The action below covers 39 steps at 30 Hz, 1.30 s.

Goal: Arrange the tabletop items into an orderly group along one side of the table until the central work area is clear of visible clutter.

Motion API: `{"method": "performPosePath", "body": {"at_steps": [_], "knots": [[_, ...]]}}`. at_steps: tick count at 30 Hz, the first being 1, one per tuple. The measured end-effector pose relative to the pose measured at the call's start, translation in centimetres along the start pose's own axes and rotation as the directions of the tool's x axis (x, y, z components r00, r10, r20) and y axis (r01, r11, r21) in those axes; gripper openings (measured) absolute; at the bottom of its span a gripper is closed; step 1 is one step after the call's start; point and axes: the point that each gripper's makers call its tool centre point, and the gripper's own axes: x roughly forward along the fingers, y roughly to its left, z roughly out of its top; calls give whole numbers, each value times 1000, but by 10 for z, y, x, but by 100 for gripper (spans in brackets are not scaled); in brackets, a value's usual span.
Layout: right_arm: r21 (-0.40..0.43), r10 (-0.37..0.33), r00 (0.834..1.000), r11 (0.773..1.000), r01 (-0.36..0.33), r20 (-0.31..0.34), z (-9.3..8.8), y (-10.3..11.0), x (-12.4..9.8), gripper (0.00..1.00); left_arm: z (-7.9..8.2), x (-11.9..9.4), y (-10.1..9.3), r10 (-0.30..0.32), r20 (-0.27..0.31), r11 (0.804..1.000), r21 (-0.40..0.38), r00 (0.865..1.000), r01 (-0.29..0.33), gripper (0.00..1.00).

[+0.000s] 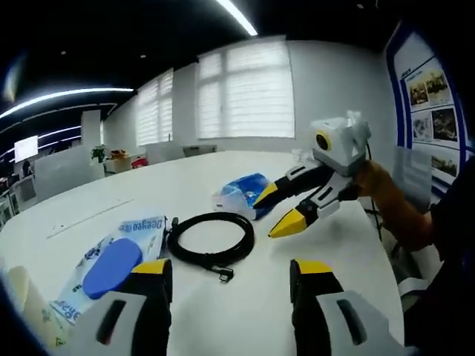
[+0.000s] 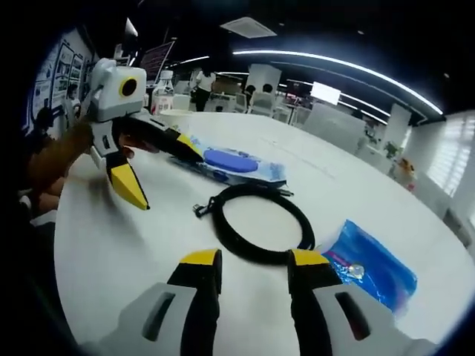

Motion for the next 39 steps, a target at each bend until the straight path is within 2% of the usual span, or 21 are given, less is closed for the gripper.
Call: {"method": "performPosePath", "body": {"at_steps": [13,23,30,35,39], "knots": [[-56,67,997,996,-68,-31,4,12,14,28,-4,10,5,0,-21,1000,-4,1000,0,57],[-67,117,993,991,-119,-34,7,20,22,25,-4,17,6,-17,-28,1000,19,999,18,52],[-100,167,985,980,-171,-50,8,29,31,23,-5,22,5,-34,-28,999,29,999,34,44],[-123,208,977,969,-212,-40,13,37,39,17,-9,23,6,-37,-37,999,38,999,39,43],[-121,237,971,963,-240,-38,15,36,47,16,-4,19,4,-44,-24,998,45,999,45,43]]}}
